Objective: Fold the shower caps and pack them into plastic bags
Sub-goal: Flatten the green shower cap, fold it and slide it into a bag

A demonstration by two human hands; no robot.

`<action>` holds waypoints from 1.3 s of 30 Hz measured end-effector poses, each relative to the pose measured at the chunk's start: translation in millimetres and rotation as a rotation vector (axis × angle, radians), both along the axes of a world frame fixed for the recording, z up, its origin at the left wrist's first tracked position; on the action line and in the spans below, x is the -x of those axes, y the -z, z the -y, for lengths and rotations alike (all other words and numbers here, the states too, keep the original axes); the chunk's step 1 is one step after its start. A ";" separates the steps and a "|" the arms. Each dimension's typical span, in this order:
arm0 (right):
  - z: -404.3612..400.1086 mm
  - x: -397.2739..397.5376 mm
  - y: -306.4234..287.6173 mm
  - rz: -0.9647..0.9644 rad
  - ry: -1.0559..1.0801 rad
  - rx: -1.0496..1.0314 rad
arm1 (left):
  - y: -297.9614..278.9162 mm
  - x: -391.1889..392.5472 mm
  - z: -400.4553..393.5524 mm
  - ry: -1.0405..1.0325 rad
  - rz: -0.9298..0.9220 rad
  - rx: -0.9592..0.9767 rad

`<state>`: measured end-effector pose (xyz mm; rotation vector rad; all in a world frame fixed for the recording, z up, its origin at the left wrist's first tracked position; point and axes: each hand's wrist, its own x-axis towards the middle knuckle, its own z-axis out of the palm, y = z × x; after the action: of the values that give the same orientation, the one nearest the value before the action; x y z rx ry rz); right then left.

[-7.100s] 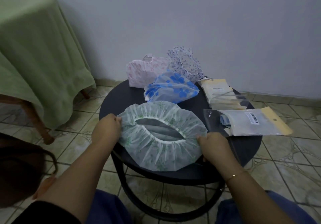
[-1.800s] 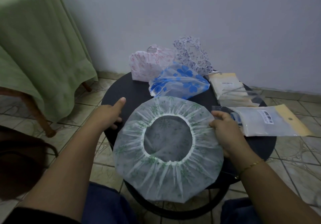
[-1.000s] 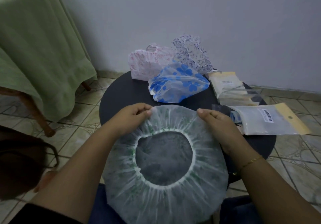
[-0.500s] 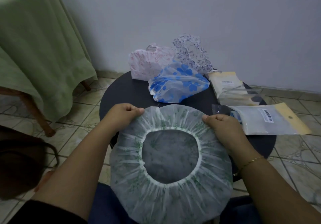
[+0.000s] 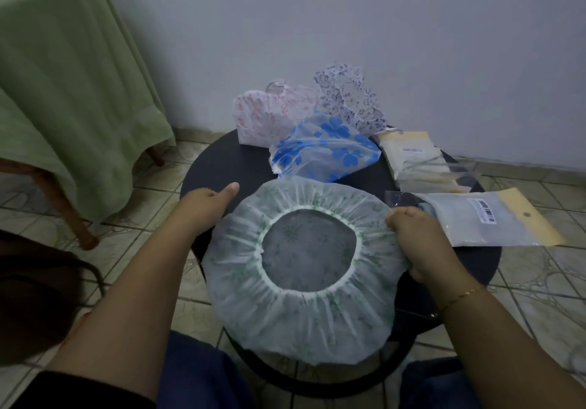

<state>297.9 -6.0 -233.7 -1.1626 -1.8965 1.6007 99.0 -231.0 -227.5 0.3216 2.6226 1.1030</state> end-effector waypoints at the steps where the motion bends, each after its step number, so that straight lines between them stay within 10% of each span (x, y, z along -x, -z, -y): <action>1: 0.8 -0.5 -1.4 -0.004 -0.017 0.028 | -0.5 1.8 1.6 -0.001 0.056 0.045; 5: 5.2 -2.4 -8.1 -0.029 -0.091 0.039 | -5.4 -1.2 6.8 0.001 0.227 0.024; 39: 6.0 -3.9 -1.0 -0.098 -0.098 0.089 | 10.9 -0.7 -8.7 0.089 -0.211 -0.309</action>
<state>301.9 -12.0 -232.8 -1.0191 -1.8629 1.7771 99.8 -222.3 -238.4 0.6454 2.5764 1.5191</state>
